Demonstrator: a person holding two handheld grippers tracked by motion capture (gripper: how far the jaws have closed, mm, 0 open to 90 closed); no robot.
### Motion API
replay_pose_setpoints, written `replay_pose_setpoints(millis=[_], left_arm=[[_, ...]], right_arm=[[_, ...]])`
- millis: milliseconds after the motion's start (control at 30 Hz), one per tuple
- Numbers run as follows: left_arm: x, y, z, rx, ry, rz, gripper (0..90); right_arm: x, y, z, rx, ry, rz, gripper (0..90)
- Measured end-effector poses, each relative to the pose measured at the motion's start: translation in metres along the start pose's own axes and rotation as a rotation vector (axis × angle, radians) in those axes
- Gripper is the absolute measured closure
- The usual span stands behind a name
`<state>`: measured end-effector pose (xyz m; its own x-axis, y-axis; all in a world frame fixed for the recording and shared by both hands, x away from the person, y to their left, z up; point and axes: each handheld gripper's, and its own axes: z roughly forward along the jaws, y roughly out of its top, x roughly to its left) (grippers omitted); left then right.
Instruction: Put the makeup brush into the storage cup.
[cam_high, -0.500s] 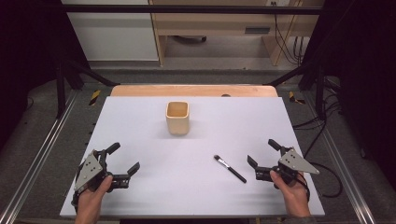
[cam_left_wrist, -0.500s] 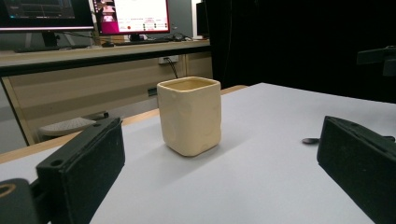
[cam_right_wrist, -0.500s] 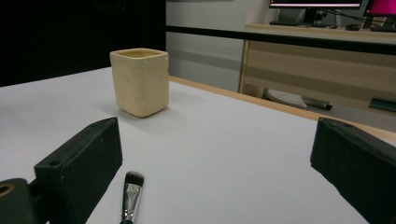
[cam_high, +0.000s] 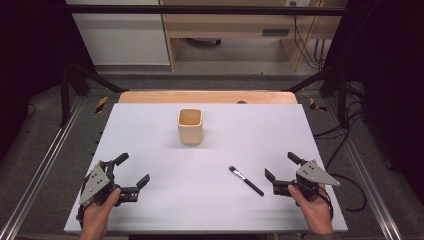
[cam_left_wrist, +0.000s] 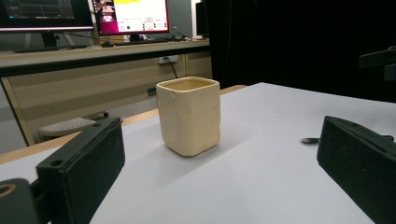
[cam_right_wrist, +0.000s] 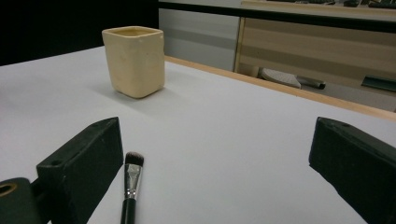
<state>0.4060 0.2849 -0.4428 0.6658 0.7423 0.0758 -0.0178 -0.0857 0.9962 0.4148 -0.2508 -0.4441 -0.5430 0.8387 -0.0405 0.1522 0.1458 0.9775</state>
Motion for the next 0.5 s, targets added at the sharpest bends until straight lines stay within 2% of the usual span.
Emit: replay_pose_setpoints(millis=[100, 167, 200, 233, 267, 300, 333, 367, 400, 500], left_arm=[[0.000, 0.000, -0.001, 0.001, 0.002, 0.000, 0.6], [0.000, 0.000, -0.001, 0.006, 0.003, 0.005, 0.6], [0.000, 0.000, -0.001, 0.006, 0.003, 0.005, 0.6], [0.000, 0.000, -0.002, 0.006, 0.004, 0.006, 0.6], [-0.001, 0.000, -0.002, 0.005, 0.003, 0.006, 0.6], [-0.001, 0.000, -0.002, 0.008, -0.001, 0.013, 0.6], [-0.001, 0.000, -0.002, 0.008, -0.001, 0.013, 0.6], [-0.002, 0.000, -0.001, 0.011, -0.001, 0.018, 0.6], [-0.002, 0.000, -0.001, 0.011, -0.004, 0.019, 0.6], [-0.002, -0.001, 0.000, 0.021, -0.007, 0.025, 0.6]], right_arm=[[0.005, 0.000, 0.001, 0.059, 0.018, -0.006, 3.0], [0.007, 0.000, 0.002, 0.097, 0.038, 0.006, 2.9], [0.007, 0.000, 0.002, 0.097, 0.038, 0.006, 2.9], [0.009, 0.000, 0.004, 0.140, 0.039, 0.011, 3.3], [0.009, 0.000, 0.004, 0.140, 0.039, 0.011, 3.3], [0.011, -0.001, 0.008, 0.194, 0.044, 0.002, 4.2], [0.011, -0.001, 0.008, 0.194, 0.044, 0.002, 4.2], [0.013, -0.001, 0.011, 0.237, 0.049, 0.001, 4.5], [0.013, -0.001, 0.011, 0.237, 0.049, 0.001, 4.5], [0.016, 0.000, 0.016, 0.319, 0.059, -0.014, 4.5]])
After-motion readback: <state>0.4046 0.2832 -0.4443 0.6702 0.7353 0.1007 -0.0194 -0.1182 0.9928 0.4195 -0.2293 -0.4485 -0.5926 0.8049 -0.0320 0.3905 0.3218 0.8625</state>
